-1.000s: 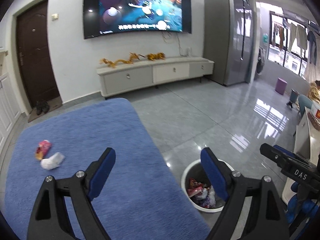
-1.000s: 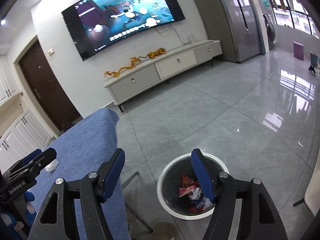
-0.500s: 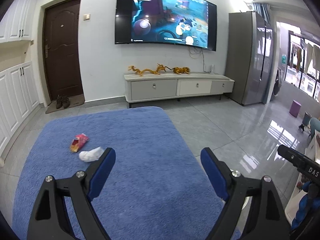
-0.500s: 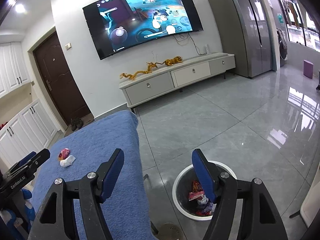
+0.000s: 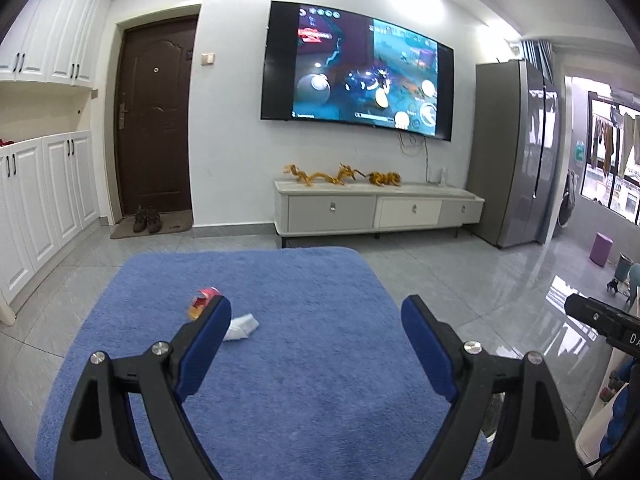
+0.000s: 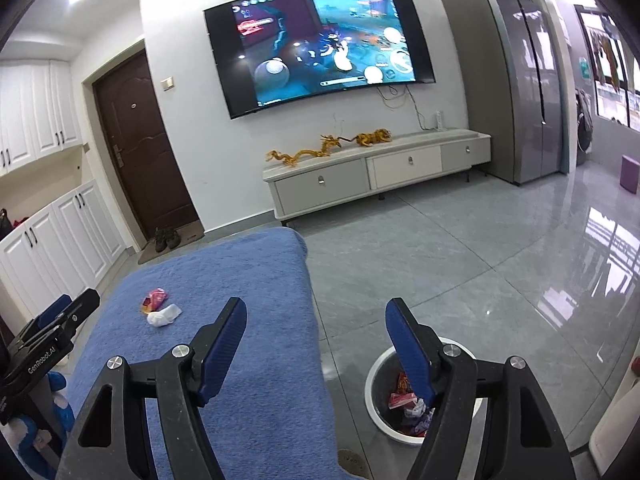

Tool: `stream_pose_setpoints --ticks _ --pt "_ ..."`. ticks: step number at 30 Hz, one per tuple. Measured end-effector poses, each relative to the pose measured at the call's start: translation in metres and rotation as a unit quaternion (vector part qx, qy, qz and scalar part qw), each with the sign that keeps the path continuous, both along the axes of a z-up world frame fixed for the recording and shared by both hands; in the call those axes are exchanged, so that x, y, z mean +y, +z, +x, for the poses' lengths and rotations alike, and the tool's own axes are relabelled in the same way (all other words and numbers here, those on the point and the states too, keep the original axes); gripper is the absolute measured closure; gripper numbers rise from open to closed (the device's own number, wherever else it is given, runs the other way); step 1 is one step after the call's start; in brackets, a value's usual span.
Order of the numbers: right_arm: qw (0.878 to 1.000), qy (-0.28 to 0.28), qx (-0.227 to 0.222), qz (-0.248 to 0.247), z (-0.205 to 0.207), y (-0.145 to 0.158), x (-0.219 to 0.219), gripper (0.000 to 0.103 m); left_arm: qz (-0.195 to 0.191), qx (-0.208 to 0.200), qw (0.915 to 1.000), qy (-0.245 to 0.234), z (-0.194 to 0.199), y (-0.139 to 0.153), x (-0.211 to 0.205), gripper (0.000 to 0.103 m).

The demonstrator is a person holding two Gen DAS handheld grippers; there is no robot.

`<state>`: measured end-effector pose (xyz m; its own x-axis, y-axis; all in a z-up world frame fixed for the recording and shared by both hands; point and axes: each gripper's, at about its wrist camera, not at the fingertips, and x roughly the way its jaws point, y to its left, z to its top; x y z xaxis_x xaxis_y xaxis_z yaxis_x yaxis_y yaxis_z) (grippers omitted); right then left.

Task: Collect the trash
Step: 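Move both tools back over the wrapper and tissue on the rug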

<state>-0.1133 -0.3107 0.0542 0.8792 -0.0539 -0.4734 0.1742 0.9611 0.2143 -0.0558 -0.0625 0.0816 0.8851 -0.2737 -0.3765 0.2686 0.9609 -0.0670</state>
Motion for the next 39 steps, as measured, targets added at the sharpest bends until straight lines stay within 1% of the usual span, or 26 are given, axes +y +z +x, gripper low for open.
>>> stream_pose_setpoints --ticks 7,17,22,24,28,33,36,38,39 --pt "0.999 0.031 -0.003 -0.021 0.01 0.009 0.031 0.033 -0.007 -0.002 0.9997 0.024 -0.001 0.003 0.032 0.016" --pt "0.997 0.067 0.001 -0.042 0.031 0.017 0.069 0.033 -0.022 0.018 0.9981 0.055 0.01 -0.006 0.072 0.016" --pt "0.995 0.09 0.003 -0.043 0.042 0.018 0.086 0.033 -0.029 0.026 0.9968 0.071 0.02 -0.012 0.096 0.016" --pt "0.994 0.101 0.003 -0.04 0.048 0.02 0.092 0.033 -0.033 0.037 0.9959 0.076 0.029 -0.014 0.106 0.016" --pt "0.991 0.129 -0.001 -0.029 0.066 0.028 0.101 0.033 -0.029 0.052 0.9923 0.109 0.057 -0.013 0.137 0.016" --pt "0.986 0.167 -0.015 -0.02 0.098 0.04 0.118 0.033 -0.045 0.071 0.9844 0.155 0.098 -0.012 0.189 0.016" --pt "0.981 0.193 -0.014 -0.007 0.123 0.039 0.13 0.033 -0.052 0.082 0.9823 0.16 0.123 -0.017 0.206 0.016" --pt "0.978 0.209 -0.006 -0.006 0.141 0.032 0.139 0.033 -0.057 0.097 0.9821 0.151 0.141 -0.026 0.21 0.017" --pt "0.976 0.22 0.004 -0.004 0.153 0.023 0.146 0.033 -0.056 0.106 0.9819 0.146 0.15 -0.032 0.21 0.017"
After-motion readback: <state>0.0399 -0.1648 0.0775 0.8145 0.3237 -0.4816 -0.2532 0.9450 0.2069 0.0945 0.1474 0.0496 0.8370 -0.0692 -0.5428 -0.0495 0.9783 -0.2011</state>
